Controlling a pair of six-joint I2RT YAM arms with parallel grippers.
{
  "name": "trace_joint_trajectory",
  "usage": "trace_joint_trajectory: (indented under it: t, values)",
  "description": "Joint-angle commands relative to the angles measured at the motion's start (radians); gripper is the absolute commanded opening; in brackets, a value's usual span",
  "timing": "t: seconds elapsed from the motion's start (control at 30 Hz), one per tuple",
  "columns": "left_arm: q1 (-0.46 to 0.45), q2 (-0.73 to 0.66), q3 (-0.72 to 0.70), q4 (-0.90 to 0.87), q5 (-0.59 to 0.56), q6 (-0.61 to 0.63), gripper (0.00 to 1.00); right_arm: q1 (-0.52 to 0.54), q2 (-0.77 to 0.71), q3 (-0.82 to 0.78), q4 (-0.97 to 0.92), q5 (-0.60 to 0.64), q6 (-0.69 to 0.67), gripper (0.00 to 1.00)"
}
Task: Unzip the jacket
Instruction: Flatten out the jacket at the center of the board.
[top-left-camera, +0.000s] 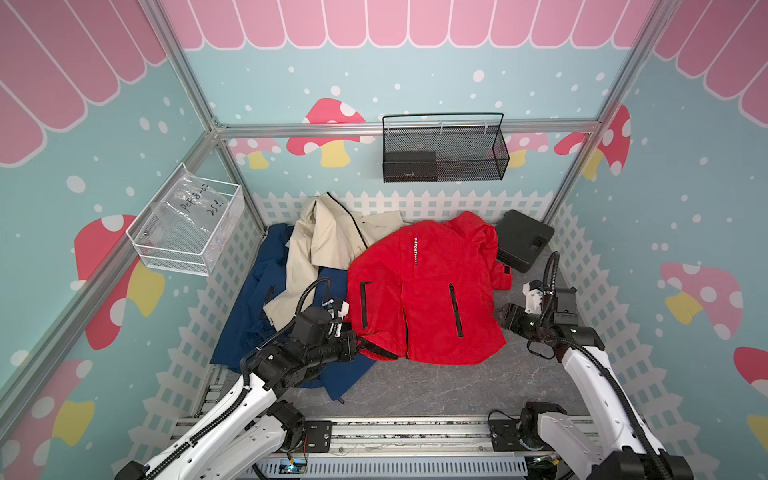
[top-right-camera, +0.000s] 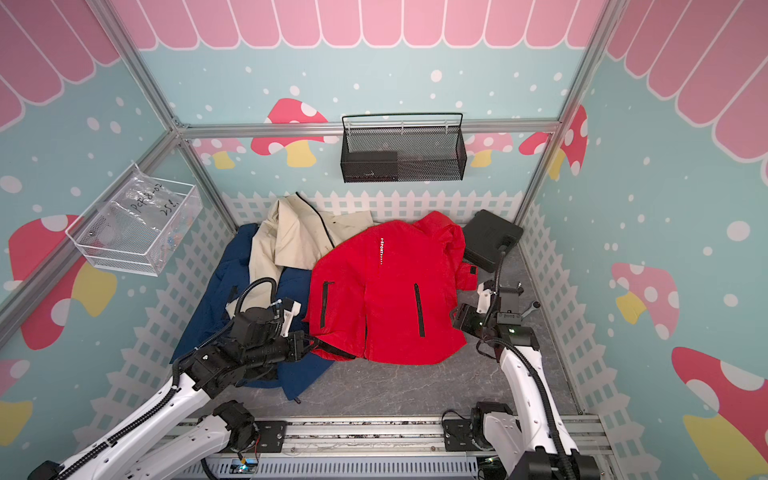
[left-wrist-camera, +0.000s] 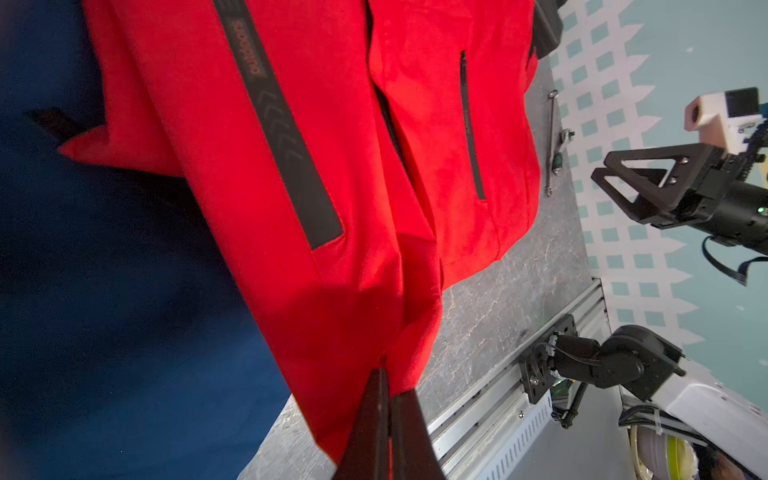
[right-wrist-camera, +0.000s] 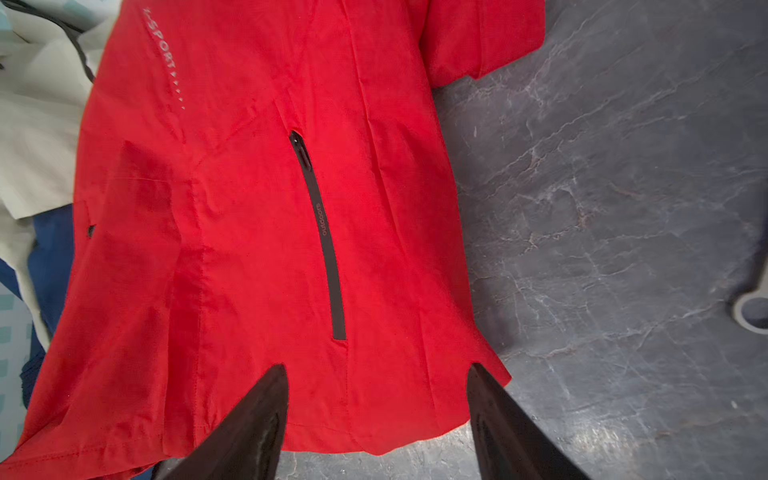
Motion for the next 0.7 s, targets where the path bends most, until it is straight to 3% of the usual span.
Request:
trace_joint_trajectory:
  t: [0.0, 0.17, 0.4, 0.47, 0.53, 0.57, 0.6, 0.67]
  values:
    - [-0.004, 0.011, -0.009, -0.062, -0.051, -0.059, 0.02, -0.003, 0.070, 0.003, 0.059, 0.001, -0.032, 0.70]
    - [-0.006, -0.011, -0.031, -0.062, -0.069, -0.091, 0.02, -0.003, 0.228, 0.031, 0.133, 0.004, -0.107, 0.71]
    - [-0.006, -0.030, -0.069, -0.079, -0.124, -0.146, 0.02, -0.002, 0.418, 0.050, 0.214, 0.009, -0.148, 0.57]
    - [-0.006, -0.020, -0.070, -0.089, -0.125, -0.155, 0.02, -0.002, 0.439, 0.048, 0.215, 0.019, -0.146, 0.46]
    - [-0.006, -0.007, -0.062, -0.105, -0.123, -0.161, 0.00, -0.002, 0.421, 0.041, 0.208, 0.049, -0.128, 0.16]
    - [-0.008, -0.002, -0.058, -0.115, -0.122, -0.164, 0.00, -0.003, 0.403, 0.039, 0.201, 0.065, -0.117, 0.07]
    - [-0.010, 0.004, -0.048, -0.130, -0.122, -0.171, 0.00, -0.003, 0.380, 0.042, 0.192, 0.080, -0.106, 0.00]
    - [-0.019, 0.016, -0.025, -0.179, -0.123, -0.180, 0.00, -0.004, 0.335, 0.051, 0.161, 0.104, -0.075, 0.00]
